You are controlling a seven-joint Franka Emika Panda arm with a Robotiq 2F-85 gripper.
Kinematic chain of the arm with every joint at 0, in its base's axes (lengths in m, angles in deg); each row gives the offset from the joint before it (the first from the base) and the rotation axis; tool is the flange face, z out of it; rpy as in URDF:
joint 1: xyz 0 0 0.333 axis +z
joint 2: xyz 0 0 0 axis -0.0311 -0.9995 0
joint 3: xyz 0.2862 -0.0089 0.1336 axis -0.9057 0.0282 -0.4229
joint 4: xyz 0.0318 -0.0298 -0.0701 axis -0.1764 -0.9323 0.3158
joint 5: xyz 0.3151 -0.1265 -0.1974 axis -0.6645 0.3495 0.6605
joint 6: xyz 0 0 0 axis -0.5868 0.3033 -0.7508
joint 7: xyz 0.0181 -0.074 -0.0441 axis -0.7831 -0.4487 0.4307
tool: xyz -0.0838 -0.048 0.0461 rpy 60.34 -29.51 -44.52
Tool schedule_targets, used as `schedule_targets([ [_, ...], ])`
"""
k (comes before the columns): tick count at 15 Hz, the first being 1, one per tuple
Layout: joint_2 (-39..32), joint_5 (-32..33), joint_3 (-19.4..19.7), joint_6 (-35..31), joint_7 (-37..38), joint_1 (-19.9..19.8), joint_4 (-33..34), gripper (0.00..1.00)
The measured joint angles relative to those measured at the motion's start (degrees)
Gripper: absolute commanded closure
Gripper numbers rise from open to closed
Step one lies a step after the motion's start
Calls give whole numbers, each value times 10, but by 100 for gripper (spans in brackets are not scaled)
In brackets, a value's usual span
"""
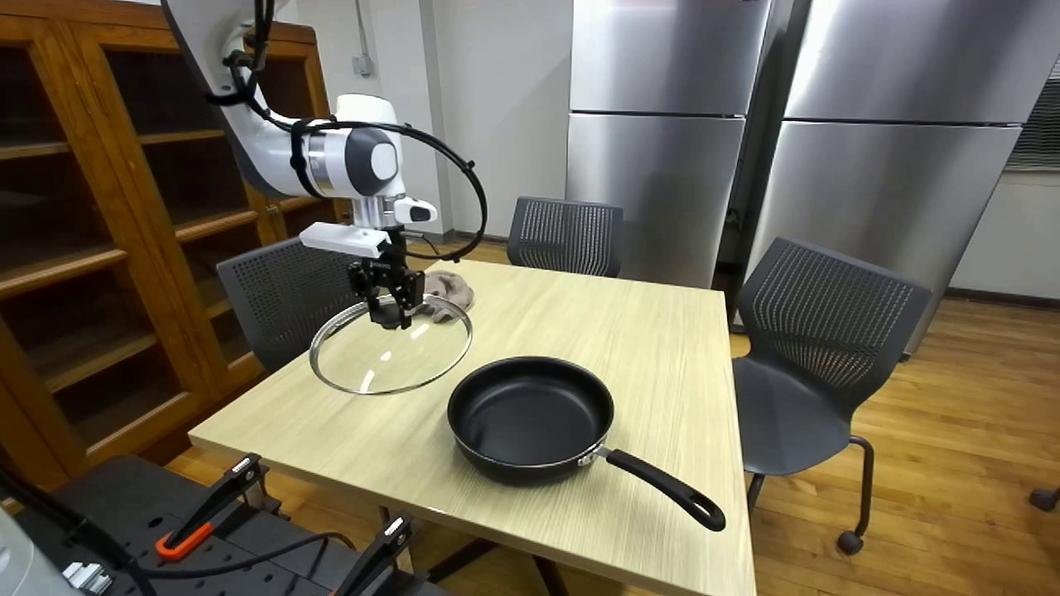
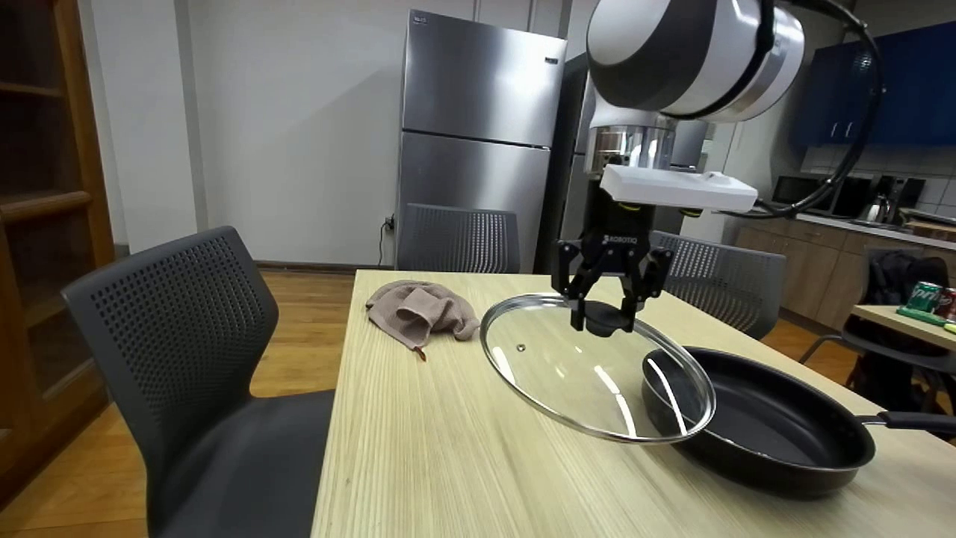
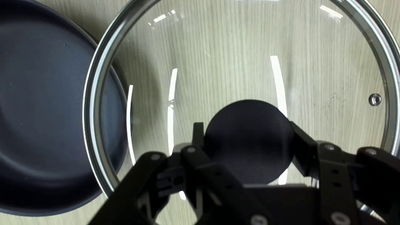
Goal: Put the lid on the pan
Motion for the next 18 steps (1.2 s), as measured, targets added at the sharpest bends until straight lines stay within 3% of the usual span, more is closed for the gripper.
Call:
schedule_targets([
  [18, 33, -63, 46, 8, -12, -116, -47, 62],
])
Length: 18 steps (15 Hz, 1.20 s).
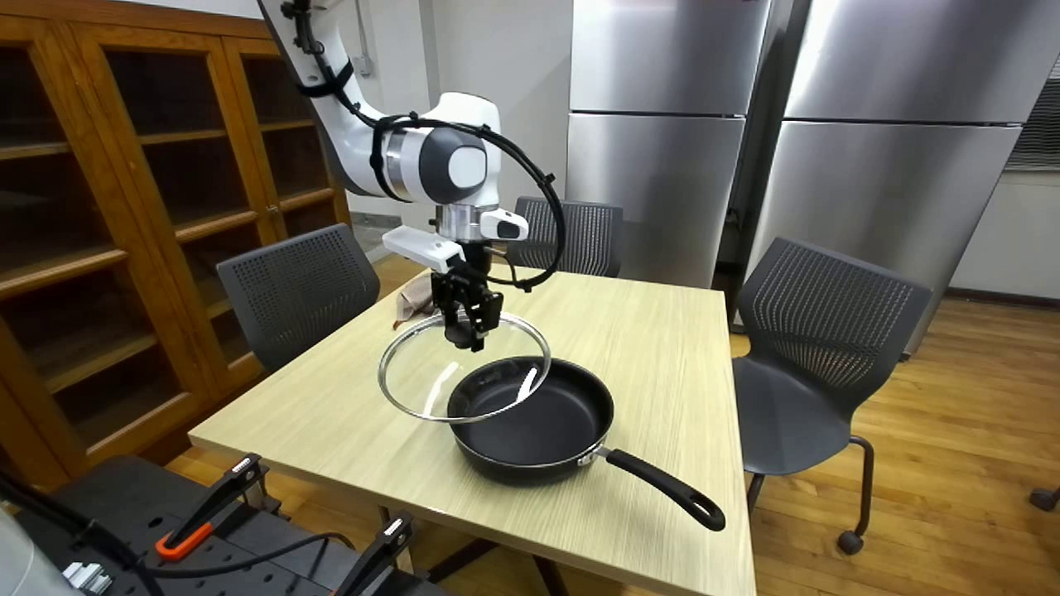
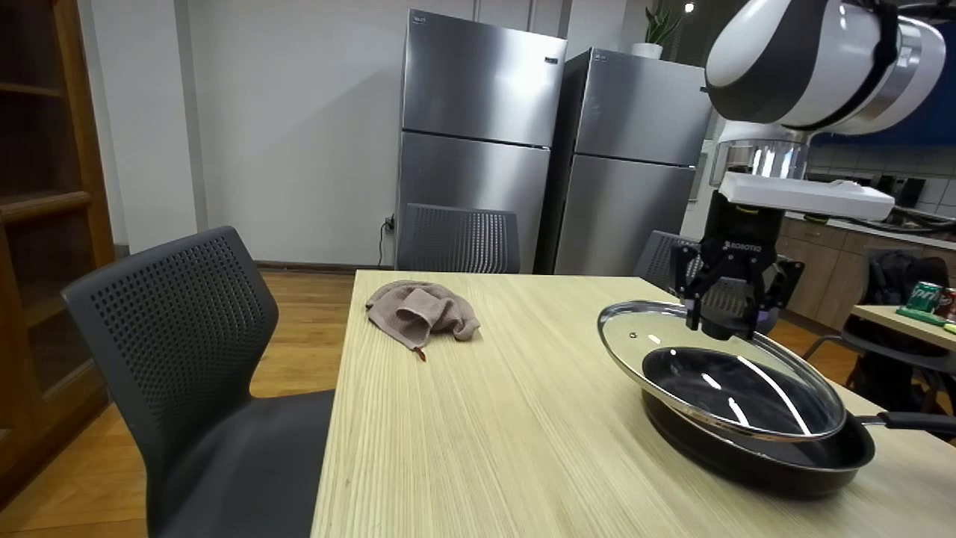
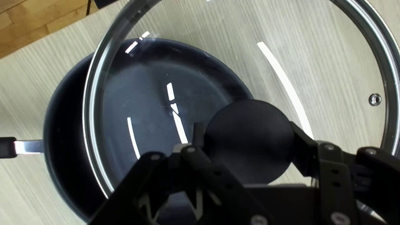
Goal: Put the lid on the pan
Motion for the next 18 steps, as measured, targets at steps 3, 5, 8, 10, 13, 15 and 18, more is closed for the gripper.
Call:
schedule_targets([
  [3, 0, -14, 8, 8, 0, -21, 0, 62],
  [5, 0, -23, 14, 13, 0, -34, 0, 62],
  [8, -2, -33, 24, 25, 0, -49, 3, 62],
  [10, -6, -38, 30, 33, 0, -56, 9, 62],
  [13, -19, -50, 39, 48, 2, -63, 26, 62],
  [15, -31, -58, 43, 59, 3, -67, 42, 62],
  [18, -51, -69, 45, 72, 10, -71, 70, 62],
])
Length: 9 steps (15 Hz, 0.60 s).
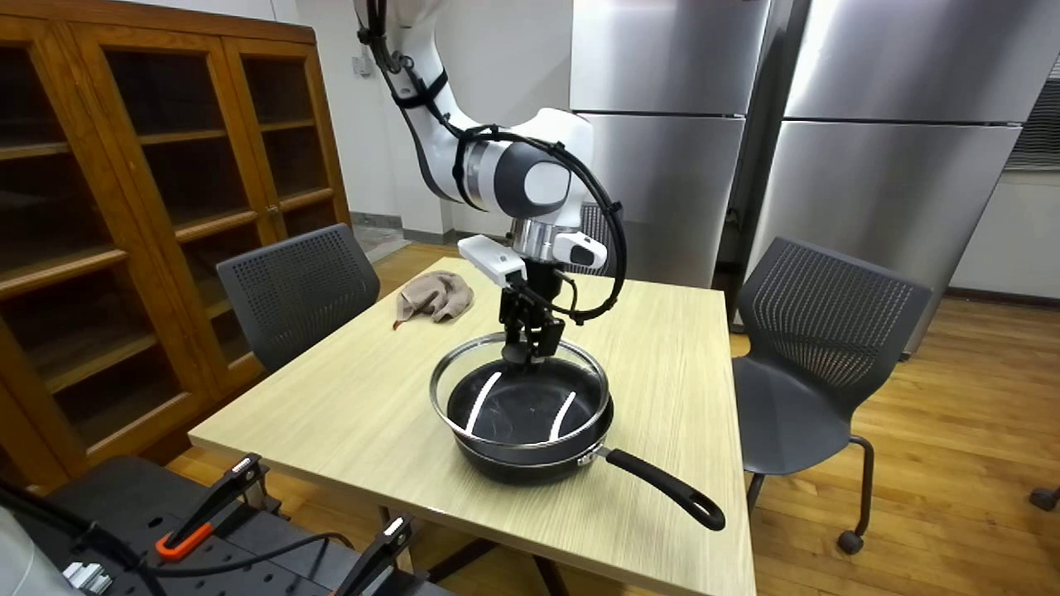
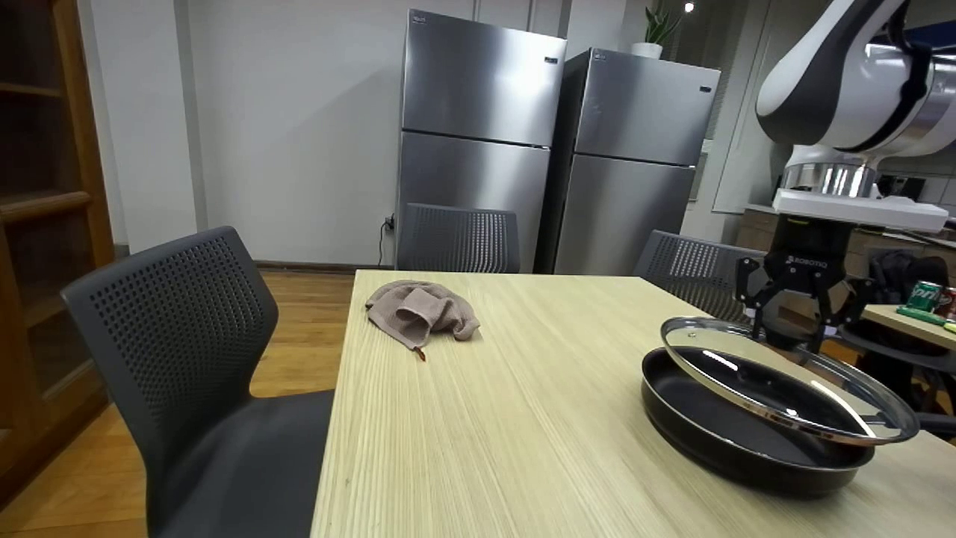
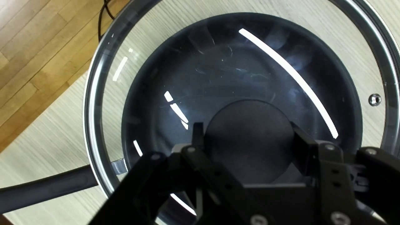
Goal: Put the lid on the pan
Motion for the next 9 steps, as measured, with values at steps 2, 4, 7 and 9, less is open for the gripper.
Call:
schedule_targets([
  [2, -15, -8, 0, 3, 5, 0, 17, 62],
  [4, -30, -15, 0, 4, 10, 0, 34, 62],
  [7, -52, -29, 0, 4, 12, 0, 53, 62],
  [9, -67, -35, 0, 4, 12, 0, 64, 62],
])
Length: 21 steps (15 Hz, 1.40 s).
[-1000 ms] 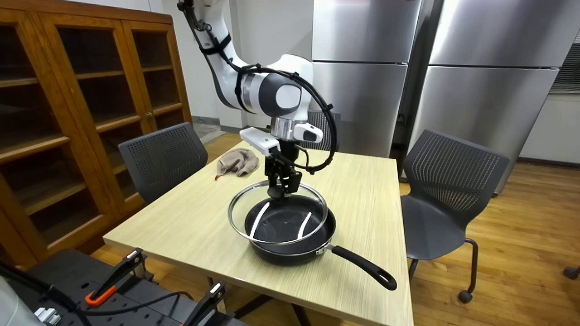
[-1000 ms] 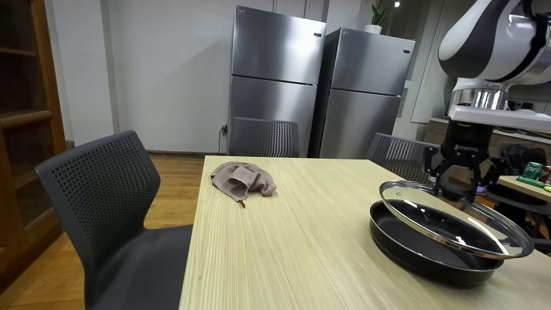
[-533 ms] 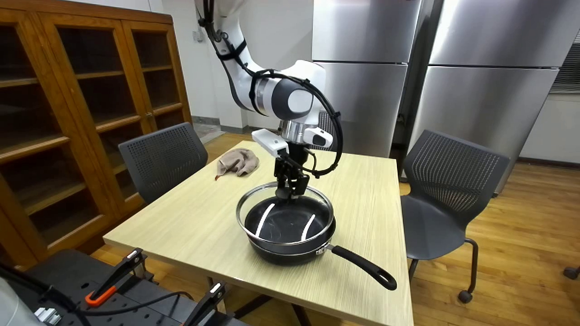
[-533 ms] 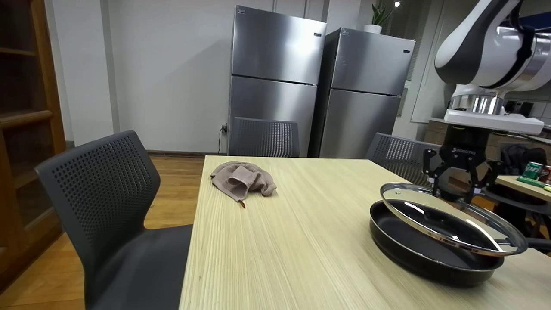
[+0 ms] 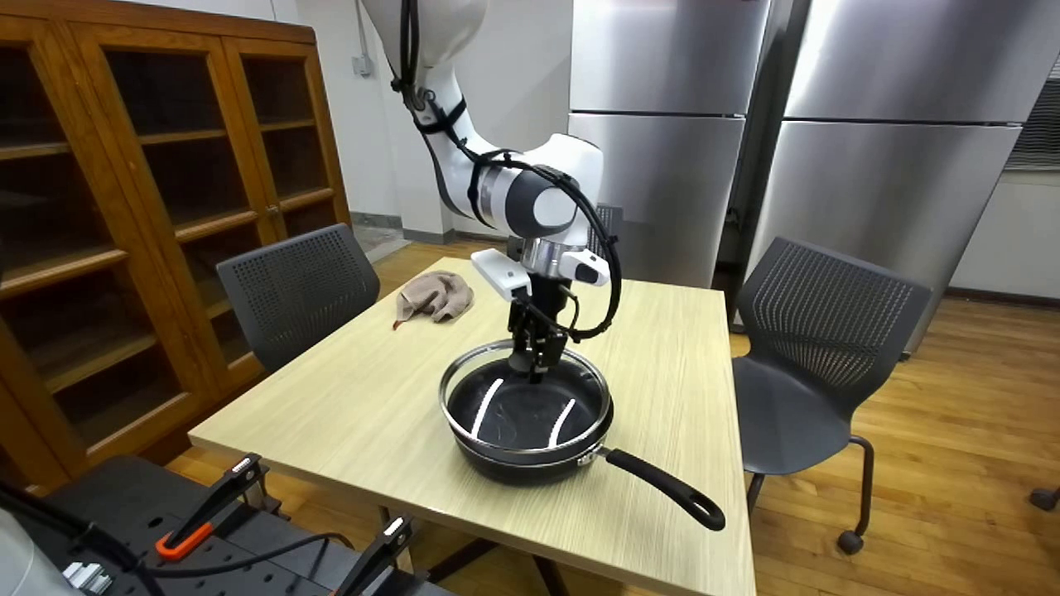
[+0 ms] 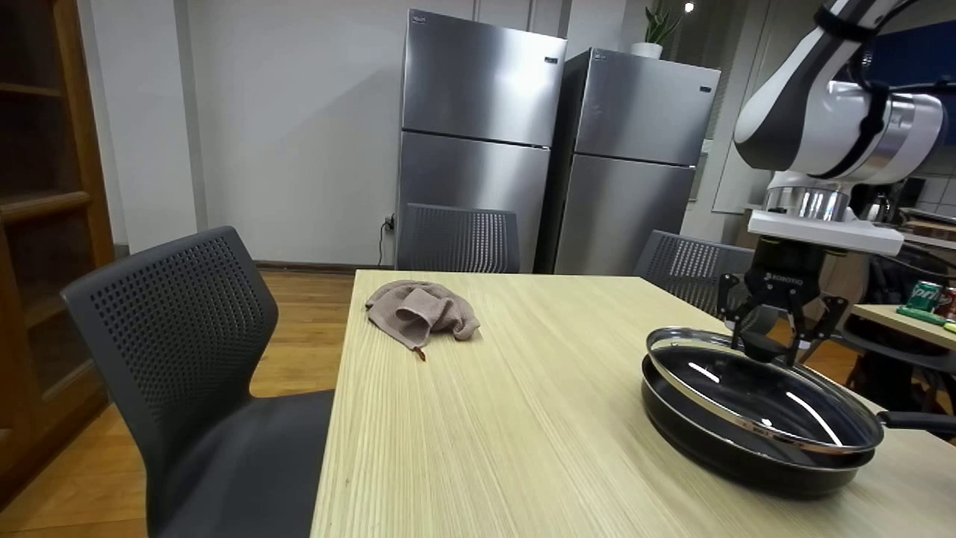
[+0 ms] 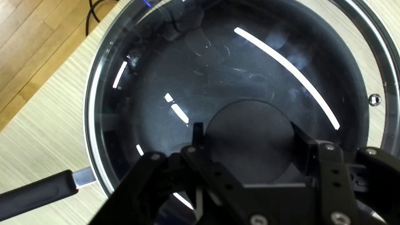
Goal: Put the lid on the pan
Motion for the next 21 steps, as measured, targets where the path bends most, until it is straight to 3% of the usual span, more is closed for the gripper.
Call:
schedule_targets([
  [21, -37, -28, -2, 0, 7, -10, 29, 62],
])
